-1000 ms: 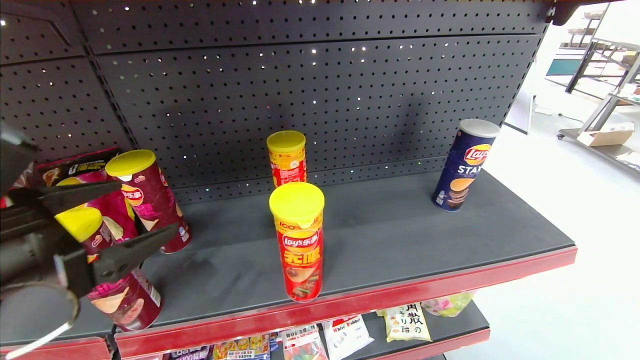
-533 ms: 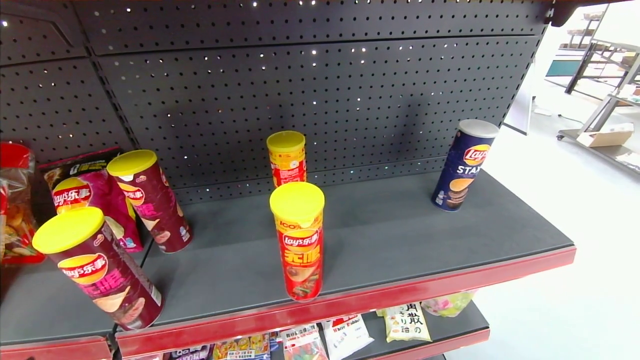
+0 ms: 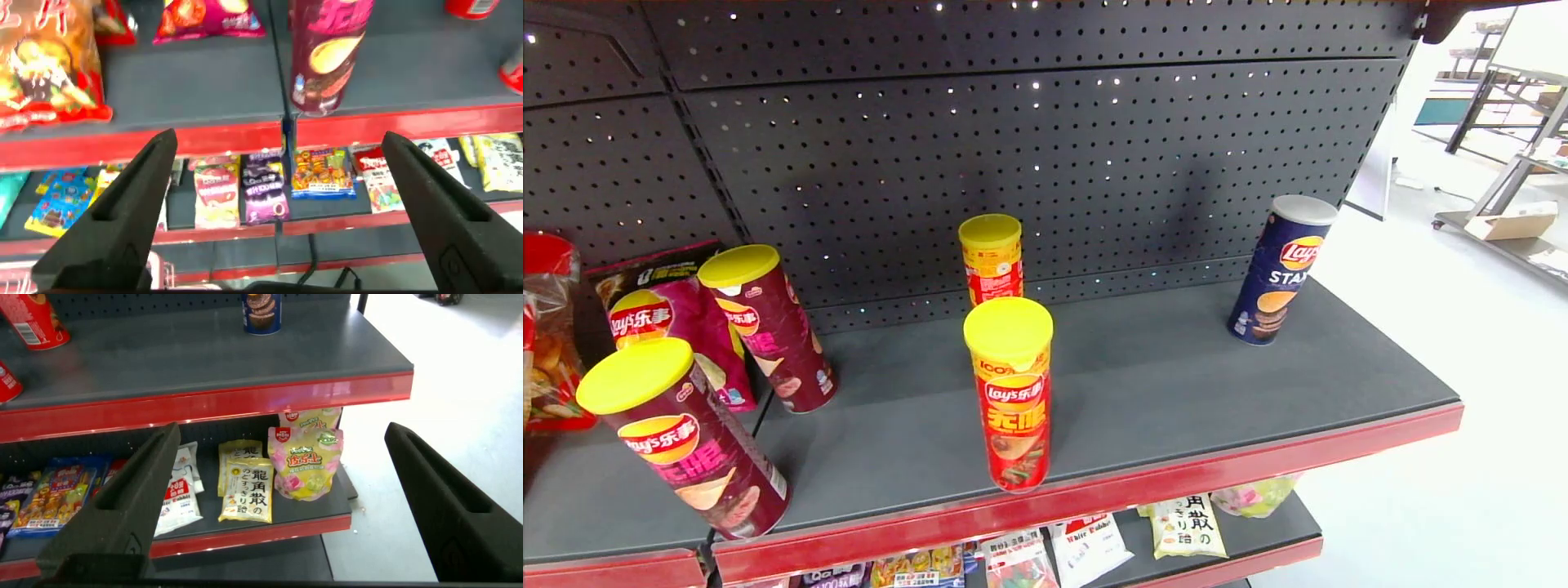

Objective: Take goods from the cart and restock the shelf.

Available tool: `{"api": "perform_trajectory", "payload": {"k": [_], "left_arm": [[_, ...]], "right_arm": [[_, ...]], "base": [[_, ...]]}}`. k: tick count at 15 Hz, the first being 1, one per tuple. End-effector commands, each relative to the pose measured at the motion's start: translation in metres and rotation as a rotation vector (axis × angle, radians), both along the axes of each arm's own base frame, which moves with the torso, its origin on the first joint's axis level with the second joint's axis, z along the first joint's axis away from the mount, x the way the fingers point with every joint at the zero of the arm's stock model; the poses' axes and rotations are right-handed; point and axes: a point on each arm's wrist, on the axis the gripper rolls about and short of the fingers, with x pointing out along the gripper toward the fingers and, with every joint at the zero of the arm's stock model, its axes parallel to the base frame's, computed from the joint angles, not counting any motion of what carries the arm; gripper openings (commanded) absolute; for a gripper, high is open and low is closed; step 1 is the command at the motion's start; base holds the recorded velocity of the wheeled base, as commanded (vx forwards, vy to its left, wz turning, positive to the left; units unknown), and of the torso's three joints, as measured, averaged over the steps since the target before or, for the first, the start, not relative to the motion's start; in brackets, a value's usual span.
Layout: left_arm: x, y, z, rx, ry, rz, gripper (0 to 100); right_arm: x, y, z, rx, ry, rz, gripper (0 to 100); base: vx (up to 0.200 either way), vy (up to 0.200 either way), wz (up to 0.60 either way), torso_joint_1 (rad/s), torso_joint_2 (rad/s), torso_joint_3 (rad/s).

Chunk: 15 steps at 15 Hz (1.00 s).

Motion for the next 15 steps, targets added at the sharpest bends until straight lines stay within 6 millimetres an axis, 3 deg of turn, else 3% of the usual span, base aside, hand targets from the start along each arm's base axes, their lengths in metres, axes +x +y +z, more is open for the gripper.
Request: {"api": "perform_trajectory", "payload": {"k": [1,3,7,9,11,15], "left_arm": [[0.001,0.0,-0.011,-0.017,0.007,0.009,100],[0.005,-0.001,-0.016,-0.021,0.012,-0.003,100],[0.021,-0.003,-0.038,-0.015,-0.025,-0.014,100],[0.023,-0.003,-0.039,-0.012,-0.032,-0.019,100],[0.023,-0.004,-0.04,-0.015,-0.03,-0.056,100],[0.036,-0.007,-0.048,-0.005,-0.2,-0.155,100]], "right_arm": [[0.0,0.0,0.0,-0.002,-0.001,0.0,100],[0.0,0.0,0.0,-0.002,-0.001,0.0,100],[0.0,0.0,0.0,-0.002,-0.001,0.0,100],[0.0,0.0,0.0,0.003,-0.001,0.0,100],[0.0,0.0,0.0,0.003,-0.001,0.0,100],[0.0,0.0,0.0,-0.003,-0.001,0.001,100]], "base": [[0.0,0.0,0.0,0.0,0.0,0.0],[0.0,0.0,0.0,0.0,0.0,0.0],[0.0,0.0,0.6,0.002,0.0,0.006],[0.0,0.0,0.6,0.015,0.0,0.002],[0.0,0.0,0.0,0.0,0.0,0.0],[0.0,0.0,0.0,0.0,0.0,0.0]]}}
